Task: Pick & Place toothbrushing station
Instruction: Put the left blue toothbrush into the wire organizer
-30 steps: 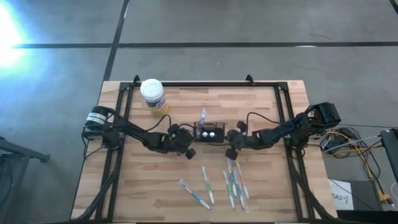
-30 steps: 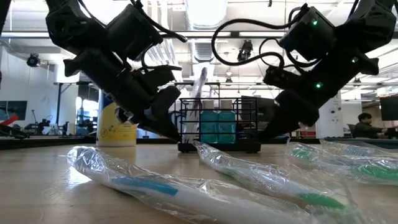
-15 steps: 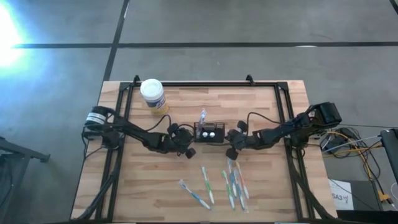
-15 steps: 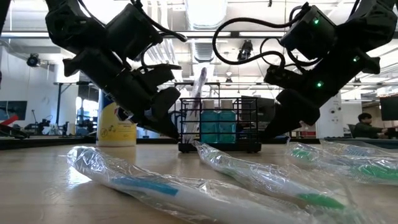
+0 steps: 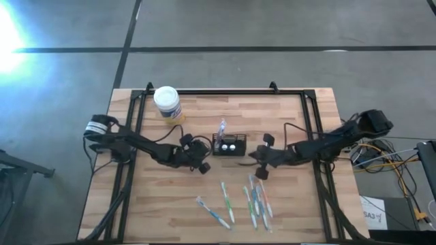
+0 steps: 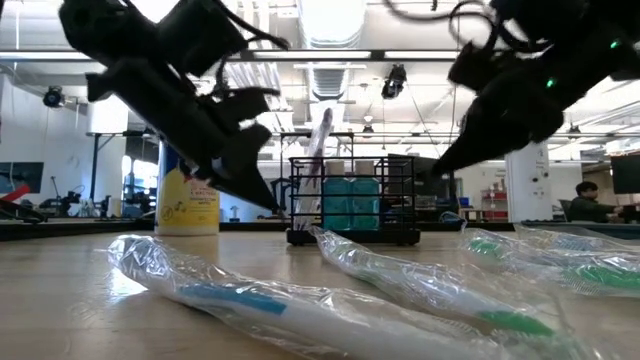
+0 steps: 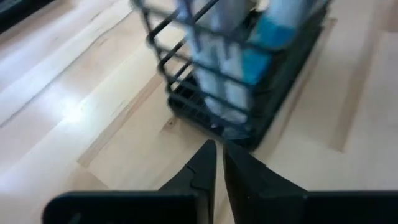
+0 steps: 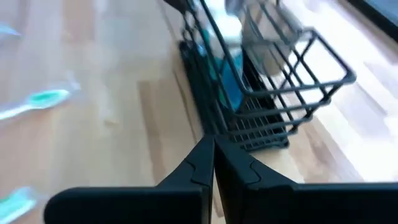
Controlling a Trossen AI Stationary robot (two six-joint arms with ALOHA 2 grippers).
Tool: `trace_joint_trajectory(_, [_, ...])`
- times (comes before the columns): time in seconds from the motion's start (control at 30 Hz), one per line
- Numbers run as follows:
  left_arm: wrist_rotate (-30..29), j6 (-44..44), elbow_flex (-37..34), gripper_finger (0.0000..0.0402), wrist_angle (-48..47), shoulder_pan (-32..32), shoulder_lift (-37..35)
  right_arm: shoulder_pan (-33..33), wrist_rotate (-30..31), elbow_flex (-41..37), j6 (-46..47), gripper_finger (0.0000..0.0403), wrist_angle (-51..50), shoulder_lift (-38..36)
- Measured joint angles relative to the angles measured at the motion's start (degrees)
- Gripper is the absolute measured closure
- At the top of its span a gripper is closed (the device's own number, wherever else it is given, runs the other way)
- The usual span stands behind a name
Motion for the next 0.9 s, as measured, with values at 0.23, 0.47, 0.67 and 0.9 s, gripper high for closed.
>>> trace_joint_trajectory(0.23, [-2.97, 7.12, -0.86, 0.0349, -0.92, -5.20, -5.67, 4.85, -0.98, -0.73, -4.53, 0.0394, 0.07, -8.70])
trace_joint_trajectory(0.47, [-2.17, 19.00, -5.15, 0.0359, 2.25, -9.22, -17.65, 7.14, -9.99, -0.87, -10.91, 0.0394, 4.73, -15.97])
trace_joint_trajectory(0.67, [15.44, 33.06, -12.80, 0.0391, 11.44, -9.56, -32.18, 7.62, -18.32, -0.97, -15.91, 0.0394, 9.71, -19.91])
trace_joint_trajectory(0.9, [27.87, 38.28, -28.04, 0.0395, 22.68, -9.45, -49.12, 7.60, -18.50, -0.68, -16.20, 0.0394, 11.84, -18.25])
